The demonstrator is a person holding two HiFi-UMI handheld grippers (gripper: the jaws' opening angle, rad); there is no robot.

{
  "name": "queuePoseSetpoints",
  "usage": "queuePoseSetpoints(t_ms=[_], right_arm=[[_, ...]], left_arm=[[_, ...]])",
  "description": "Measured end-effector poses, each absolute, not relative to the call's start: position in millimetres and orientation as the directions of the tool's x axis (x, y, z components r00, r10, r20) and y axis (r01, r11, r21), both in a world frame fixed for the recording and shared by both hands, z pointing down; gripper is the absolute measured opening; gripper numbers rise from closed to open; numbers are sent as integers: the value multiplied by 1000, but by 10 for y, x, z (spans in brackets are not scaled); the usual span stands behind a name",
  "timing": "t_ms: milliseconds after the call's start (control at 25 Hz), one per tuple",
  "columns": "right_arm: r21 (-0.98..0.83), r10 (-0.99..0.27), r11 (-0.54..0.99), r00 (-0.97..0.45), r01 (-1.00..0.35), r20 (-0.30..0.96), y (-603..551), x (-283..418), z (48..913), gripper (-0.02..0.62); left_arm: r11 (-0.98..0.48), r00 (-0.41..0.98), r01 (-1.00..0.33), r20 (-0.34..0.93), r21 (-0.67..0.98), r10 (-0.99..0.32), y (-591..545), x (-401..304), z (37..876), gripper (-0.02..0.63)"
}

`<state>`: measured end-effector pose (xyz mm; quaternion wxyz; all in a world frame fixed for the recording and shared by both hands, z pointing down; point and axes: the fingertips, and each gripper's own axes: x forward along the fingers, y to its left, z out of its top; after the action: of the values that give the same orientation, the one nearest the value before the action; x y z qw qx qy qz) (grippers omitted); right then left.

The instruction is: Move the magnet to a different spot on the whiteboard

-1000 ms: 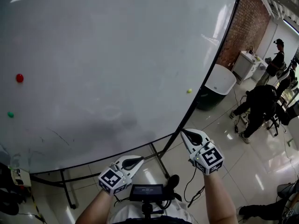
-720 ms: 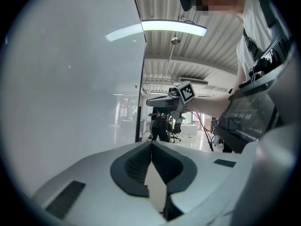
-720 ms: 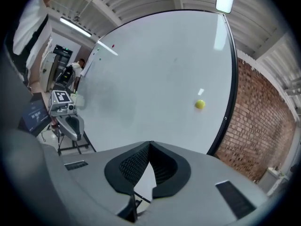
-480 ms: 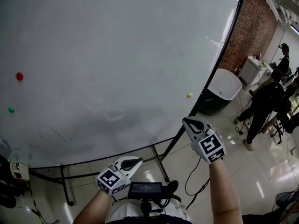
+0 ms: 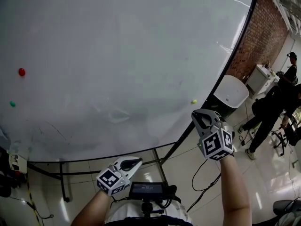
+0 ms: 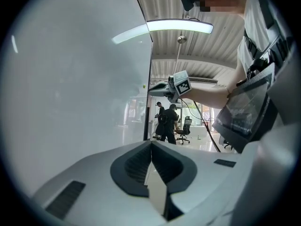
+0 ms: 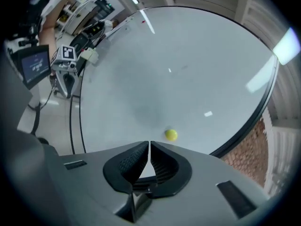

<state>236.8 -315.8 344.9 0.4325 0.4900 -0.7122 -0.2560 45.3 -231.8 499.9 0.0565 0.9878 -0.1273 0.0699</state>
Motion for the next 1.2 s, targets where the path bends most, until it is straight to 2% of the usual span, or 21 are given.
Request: queuePoseSetpoints(t_ms=[200,360,600,840,1200], right_arm=[[911,-949,316,-67,-267,309,-3207,2444,3342,63],[954,-971,239,-26,-179,238,-3253,2521,3241,99],[962,-990,143,-24,-234,141,-3327,2493,3153,143],[955,-991,136,-33,-265,132,-3410,2436,3181,146],[959,-992,126,-23,-255,124,-3430,2418,3237,92]], left_arm=[[-956,953,-278,156,97,-262,-2344,489,5017,37],[-952,948,-290,161,95,-273,-2372,518,5015,37],[-952,946,-294,168,89,-277,-2394,508,5026,37],[-949,943,-302,170,87,-285,-2444,504,5013,37],[-947,940,-311,173,85,-293,-2497,513,5022,37]])
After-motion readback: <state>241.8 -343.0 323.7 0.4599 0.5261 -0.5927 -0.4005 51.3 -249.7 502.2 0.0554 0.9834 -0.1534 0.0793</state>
